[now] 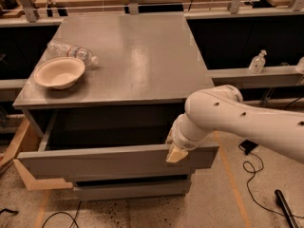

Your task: Open top drawer

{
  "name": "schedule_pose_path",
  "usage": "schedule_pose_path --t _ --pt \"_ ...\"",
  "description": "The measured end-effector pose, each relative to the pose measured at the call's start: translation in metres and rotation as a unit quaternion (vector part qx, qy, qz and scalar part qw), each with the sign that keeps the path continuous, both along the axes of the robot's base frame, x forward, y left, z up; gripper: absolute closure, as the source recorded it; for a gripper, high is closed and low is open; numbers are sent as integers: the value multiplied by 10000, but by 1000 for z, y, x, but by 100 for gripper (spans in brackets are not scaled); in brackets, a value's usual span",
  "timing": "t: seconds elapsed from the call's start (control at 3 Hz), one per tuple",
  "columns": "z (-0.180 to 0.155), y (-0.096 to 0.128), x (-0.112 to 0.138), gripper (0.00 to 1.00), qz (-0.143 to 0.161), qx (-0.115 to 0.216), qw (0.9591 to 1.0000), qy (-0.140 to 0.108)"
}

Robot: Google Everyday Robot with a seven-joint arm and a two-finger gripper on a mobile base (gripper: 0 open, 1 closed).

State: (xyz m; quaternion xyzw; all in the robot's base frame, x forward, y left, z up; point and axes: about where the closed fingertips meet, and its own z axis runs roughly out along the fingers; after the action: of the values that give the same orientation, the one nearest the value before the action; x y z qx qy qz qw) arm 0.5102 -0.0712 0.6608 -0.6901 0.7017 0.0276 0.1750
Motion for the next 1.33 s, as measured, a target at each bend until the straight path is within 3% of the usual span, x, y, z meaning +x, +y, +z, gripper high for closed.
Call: schedule_pose_path --t 1.0,1.33 --pt "-3 3 7 14 140 18 9999 38" --pt "-7 4 9 0 232 -69 9997 71"
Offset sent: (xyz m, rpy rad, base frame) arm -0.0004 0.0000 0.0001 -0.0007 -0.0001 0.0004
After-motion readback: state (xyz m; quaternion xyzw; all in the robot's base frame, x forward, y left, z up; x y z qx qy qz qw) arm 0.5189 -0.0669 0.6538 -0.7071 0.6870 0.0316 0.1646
